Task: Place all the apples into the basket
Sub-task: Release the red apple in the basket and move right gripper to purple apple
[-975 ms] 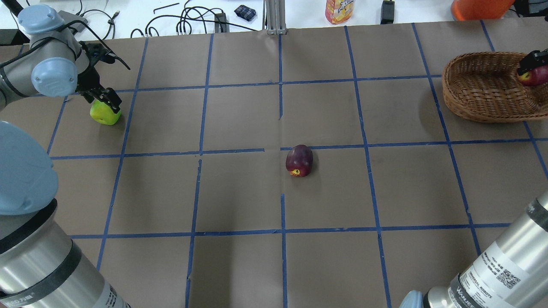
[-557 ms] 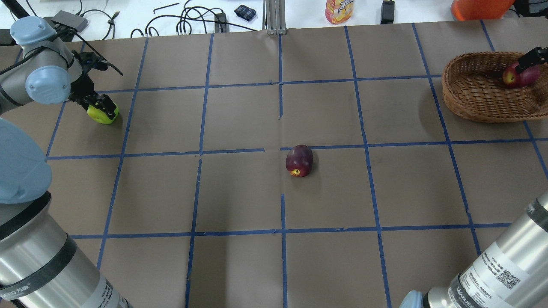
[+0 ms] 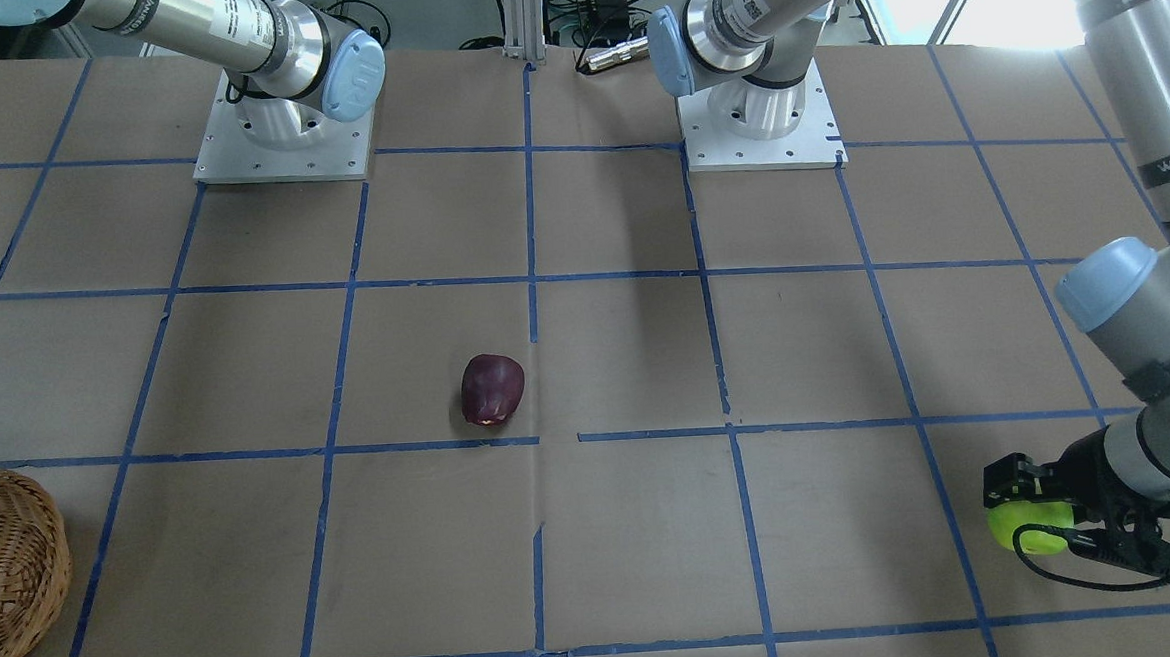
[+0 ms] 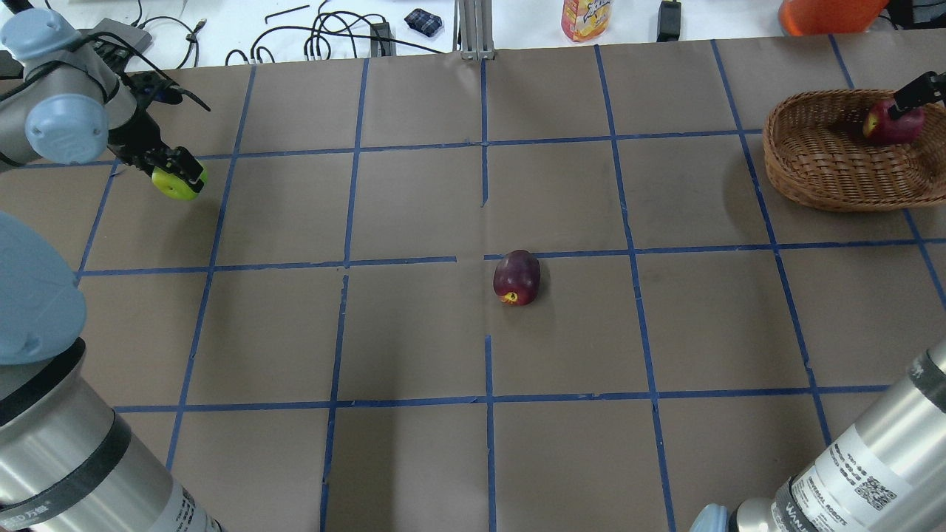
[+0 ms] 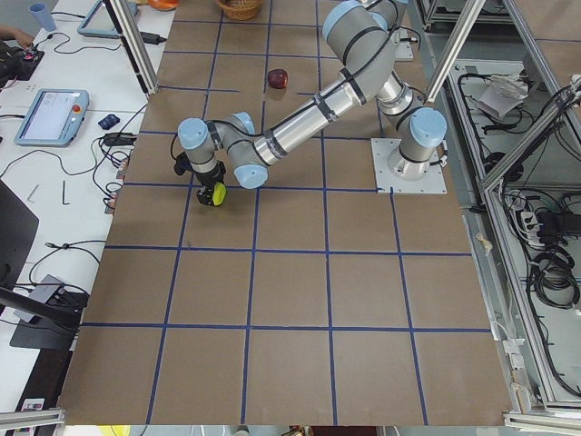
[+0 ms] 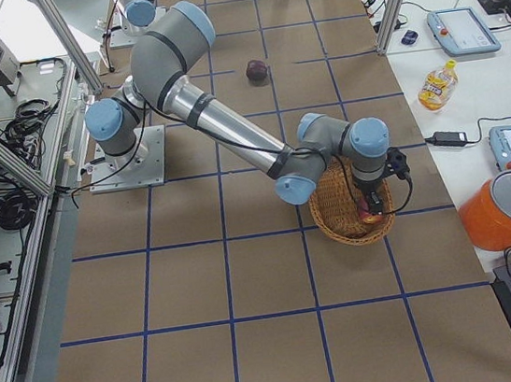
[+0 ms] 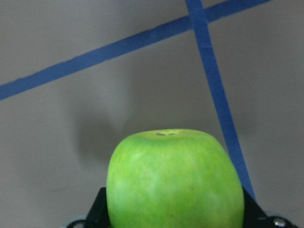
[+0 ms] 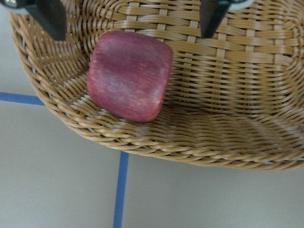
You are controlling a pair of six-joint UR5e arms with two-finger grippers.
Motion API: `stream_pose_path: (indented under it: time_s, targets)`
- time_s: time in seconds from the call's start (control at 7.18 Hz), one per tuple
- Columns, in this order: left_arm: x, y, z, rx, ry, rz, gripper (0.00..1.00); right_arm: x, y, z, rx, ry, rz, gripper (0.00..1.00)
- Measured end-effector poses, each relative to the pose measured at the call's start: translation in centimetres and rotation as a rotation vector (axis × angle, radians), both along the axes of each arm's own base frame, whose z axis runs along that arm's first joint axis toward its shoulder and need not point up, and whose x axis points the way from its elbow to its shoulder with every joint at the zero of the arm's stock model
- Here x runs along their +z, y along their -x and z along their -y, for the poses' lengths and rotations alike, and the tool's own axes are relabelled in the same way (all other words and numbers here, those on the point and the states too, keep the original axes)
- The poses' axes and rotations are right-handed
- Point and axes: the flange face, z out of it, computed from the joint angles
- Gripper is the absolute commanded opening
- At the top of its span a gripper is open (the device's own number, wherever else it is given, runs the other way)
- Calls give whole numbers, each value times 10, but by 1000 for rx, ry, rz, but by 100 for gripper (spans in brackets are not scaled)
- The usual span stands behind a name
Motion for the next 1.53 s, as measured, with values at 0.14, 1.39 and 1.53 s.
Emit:
stream_pose_path:
  time_s: [0.14, 1.39, 1.53]
  targets:
    - [29, 33, -4, 4, -12, -12, 0, 18, -48, 7, 56, -35, 26, 100]
    - [55, 181, -69, 179, -78, -109, 0, 48, -484, -47, -180, -409, 81, 100]
    - [56, 186, -73, 187, -79, -105, 0, 39, -522, -64, -233, -432, 63, 100]
